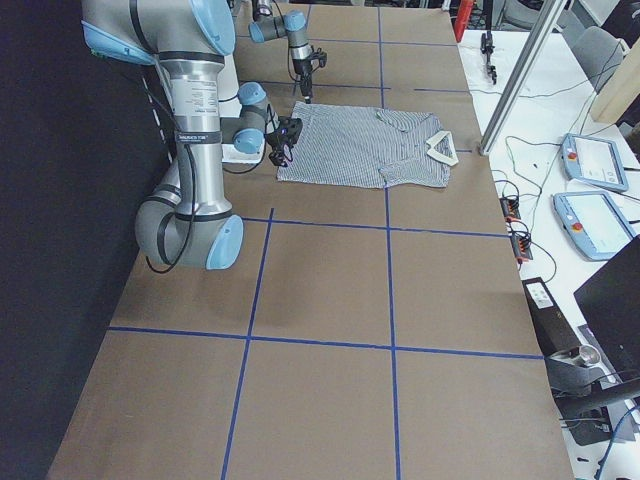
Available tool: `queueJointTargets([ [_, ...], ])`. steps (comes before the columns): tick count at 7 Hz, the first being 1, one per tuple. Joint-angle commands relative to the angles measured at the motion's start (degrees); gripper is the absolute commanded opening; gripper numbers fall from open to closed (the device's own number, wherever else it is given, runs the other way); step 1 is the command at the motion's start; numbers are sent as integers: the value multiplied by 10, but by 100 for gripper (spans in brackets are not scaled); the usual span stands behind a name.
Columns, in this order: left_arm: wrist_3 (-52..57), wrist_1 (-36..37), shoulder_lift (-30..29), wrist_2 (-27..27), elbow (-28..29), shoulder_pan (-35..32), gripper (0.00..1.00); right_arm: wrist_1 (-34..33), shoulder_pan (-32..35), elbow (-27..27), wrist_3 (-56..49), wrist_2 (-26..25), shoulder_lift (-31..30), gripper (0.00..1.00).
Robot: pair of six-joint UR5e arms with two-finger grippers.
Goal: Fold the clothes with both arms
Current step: 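Lower both grippers to the shirt hem nearest the robot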
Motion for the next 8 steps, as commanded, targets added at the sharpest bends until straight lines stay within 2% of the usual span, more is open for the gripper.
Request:
queueJointTargets([
  [1,-19,2,14,15,0,27,65,0,-3,-1,1,-4,-6,85],
  [8,-25,5,21,17,8,40,59,0,-4,-2,1,-12,-8,87],
])
